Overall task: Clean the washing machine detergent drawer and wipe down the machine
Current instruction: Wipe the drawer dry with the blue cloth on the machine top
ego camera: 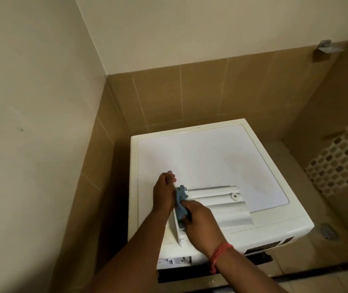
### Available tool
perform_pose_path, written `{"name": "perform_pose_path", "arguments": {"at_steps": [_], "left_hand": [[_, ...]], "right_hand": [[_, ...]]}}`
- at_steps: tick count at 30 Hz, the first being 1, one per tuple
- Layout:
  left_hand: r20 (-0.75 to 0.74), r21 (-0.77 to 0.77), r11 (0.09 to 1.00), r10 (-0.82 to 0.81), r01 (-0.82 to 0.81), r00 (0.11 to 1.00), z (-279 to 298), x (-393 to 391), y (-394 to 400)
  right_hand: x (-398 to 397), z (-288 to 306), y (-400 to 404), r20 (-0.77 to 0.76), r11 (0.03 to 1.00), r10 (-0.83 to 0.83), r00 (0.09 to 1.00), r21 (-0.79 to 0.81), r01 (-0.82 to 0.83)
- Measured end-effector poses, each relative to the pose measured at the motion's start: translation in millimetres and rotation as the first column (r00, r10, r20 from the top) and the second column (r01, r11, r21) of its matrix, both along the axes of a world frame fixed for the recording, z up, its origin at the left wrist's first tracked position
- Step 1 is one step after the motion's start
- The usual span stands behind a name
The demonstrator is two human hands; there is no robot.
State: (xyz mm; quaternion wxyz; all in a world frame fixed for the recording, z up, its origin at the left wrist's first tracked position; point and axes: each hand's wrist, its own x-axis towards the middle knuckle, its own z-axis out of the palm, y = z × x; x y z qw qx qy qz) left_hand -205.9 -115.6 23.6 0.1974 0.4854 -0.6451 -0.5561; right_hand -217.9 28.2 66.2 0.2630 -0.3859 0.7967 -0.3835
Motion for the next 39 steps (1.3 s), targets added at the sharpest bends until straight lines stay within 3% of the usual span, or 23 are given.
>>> {"name": "perform_pose_path", "arguments": {"at_steps": [5,10,12,14,20,25,27,30,35,39], "left_hand": [[0.091,-0.096,0.995,0.017,-0.008,0.996,5,-11,-1],[0.075,-0.043,0.997,0.070,-0.067,0.995,9,-27,-4],[0.022,0.005,0.996,0.091,-0.091,0.996,8,-29,-5],[0.036,-0.053,0.995,0.084,-0.082,0.996,7,-28,-6],[0.075,-0.108,0.991,0.091,-0.083,0.993,6,-32,-5],[0.069,-0.119,0.990,0.086,-0.077,0.994,4,-30,-7],[0.072,-0.132,0.989,0.080,-0.070,0.994,1,-30,-8],[0.072,-0.127,0.988,0.095,-0.086,0.993,0,-33,-10],[0.083,-0.124,0.989,0.086,-0.075,0.993,-1,-36,-14],[0.060,-0.140,0.987,0.087,-0.078,0.994,-3,-36,-14]], "right_hand": [[-21,1,21,-0.001,0.987,0.155,0.988,0.043,-0.155],[-70,7,-14,-0.134,0.982,-0.174,0.976,-0.100,0.161],[-78,0,-40,-0.213,0.993,-0.056,0.976,-0.109,0.034],[-76,-10,-56,-0.299,0.989,0.125,0.946,-0.035,-0.142],[-78,-18,-23,-0.467,0.949,0.301,0.832,0.062,-0.308],[-67,-21,26,-0.348,0.928,0.370,0.861,0.094,-0.361],[-65,-22,29,-0.264,0.951,0.305,0.915,0.025,-0.309],[-46,-23,14,-0.164,0.991,0.081,0.983,-0.091,-0.097],[1,-58,28,-0.124,0.972,-0.097,0.987,-0.224,0.068],[1,-87,41,-0.076,0.963,-0.195,0.978,-0.205,0.176]]}}
